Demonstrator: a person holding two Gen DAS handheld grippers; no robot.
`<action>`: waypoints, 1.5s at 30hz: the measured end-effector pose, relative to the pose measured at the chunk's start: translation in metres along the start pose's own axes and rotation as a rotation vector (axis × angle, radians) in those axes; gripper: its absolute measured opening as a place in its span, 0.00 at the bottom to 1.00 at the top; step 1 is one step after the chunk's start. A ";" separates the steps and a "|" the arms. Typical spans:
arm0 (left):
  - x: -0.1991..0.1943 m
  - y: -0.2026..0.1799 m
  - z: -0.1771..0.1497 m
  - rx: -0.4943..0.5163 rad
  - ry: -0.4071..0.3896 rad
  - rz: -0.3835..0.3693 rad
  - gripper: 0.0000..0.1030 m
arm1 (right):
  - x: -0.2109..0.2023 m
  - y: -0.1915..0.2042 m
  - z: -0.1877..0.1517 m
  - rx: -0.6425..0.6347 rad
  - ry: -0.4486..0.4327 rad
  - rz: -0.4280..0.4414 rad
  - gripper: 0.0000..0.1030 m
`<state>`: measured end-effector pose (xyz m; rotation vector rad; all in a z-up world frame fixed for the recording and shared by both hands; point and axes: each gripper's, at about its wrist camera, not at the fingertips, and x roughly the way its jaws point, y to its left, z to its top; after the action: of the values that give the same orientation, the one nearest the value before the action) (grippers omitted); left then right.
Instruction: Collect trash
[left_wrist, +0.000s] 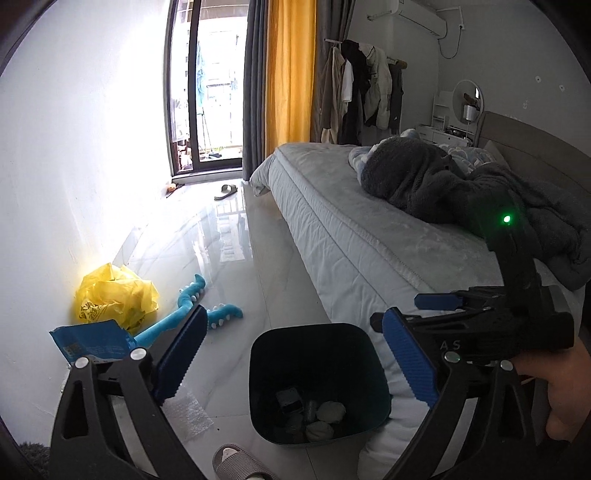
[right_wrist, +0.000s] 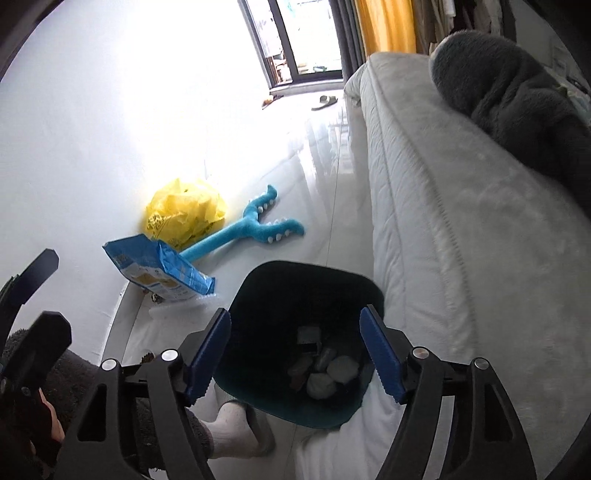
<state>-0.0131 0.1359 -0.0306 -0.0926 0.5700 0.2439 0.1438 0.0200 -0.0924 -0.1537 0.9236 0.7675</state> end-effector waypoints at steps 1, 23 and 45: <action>-0.005 -0.005 0.003 -0.001 -0.011 -0.002 0.95 | -0.012 -0.004 0.001 -0.004 -0.027 -0.018 0.76; -0.013 -0.077 0.036 0.069 -0.124 -0.056 0.97 | -0.228 -0.134 -0.056 0.105 -0.414 -0.338 0.97; 0.004 -0.095 0.006 0.163 -0.068 -0.105 0.97 | -0.245 -0.156 -0.112 0.134 -0.456 -0.333 0.97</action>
<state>0.0172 0.0458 -0.0254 0.0430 0.5136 0.0975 0.0829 -0.2720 -0.0040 -0.0100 0.4942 0.4032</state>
